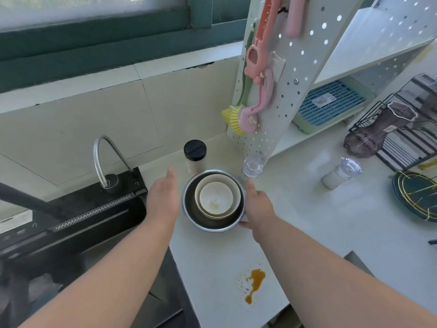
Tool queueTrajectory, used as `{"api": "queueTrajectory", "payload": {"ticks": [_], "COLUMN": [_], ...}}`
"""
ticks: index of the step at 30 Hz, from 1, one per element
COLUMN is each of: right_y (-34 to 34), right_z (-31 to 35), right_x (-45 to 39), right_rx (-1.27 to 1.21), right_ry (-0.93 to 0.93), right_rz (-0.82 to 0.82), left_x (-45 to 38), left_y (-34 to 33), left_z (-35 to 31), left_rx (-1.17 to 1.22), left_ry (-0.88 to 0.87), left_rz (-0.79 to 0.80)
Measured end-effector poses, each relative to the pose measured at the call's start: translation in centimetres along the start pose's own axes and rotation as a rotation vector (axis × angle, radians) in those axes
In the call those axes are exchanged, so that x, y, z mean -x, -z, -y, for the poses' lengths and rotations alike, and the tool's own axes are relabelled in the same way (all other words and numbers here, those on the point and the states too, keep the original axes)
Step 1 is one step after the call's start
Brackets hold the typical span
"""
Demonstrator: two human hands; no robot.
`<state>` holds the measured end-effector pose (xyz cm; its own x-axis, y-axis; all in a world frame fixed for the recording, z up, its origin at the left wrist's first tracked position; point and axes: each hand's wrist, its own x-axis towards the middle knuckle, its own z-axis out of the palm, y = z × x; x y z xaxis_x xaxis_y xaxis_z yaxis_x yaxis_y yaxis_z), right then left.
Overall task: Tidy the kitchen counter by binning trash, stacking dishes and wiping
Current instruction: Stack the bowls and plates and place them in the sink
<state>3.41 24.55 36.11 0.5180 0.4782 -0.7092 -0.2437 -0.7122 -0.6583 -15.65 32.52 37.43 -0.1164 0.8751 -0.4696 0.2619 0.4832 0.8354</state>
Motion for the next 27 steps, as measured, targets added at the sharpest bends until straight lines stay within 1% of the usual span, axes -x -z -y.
{"api": "queueTrajectory", "payload": {"ticks": [1, 3, 5, 7, 10, 16, 19, 23, 27], "right_y": [0.2, 0.4, 0.4, 0.5, 1.3, 3.7, 4.9, 6.8, 7.5], "right_z": [0.1, 0.1, 0.0, -0.1, -0.5, -1.9, -3.4, -5.9, -7.7], "right_x": [0.3, 0.6, 0.8, 1.3, 2.5, 6.8, 9.9, 14.8, 18.3], "right_rx": [-0.079, -0.152, -0.154, -0.146, -0.143, -0.121, -0.082, -0.005, 0.047], "right_ry": [-0.054, -0.105, -0.114, -0.112, -0.094, -0.018, 0.02, 0.068, 0.098], "right_rz": [0.048, 0.128, 0.166, 0.168, 0.164, 0.211, 0.259, 0.347, 0.411], "left_x": [-0.2, -0.3, -0.1, 0.3, 2.0, 6.9, 10.9, 17.4, 21.7], "left_y": [0.2, -0.1, -0.7, -1.1, -1.1, 0.3, 1.8, 4.6, 6.7], "left_z": [0.4, 1.2, 2.2, 3.1, 3.1, 5.0, 6.3, 8.1, 9.5], "left_rx": [-0.02, -0.031, -0.025, -0.037, -0.019, 0.068, 0.112, 0.1, 0.099], "left_ry": [0.038, 0.106, 0.114, 0.107, 0.109, 0.063, 0.049, 0.036, 0.026], "left_rz": [0.02, 0.124, 0.209, 0.22, 0.196, 0.136, 0.091, -0.006, -0.072]}}
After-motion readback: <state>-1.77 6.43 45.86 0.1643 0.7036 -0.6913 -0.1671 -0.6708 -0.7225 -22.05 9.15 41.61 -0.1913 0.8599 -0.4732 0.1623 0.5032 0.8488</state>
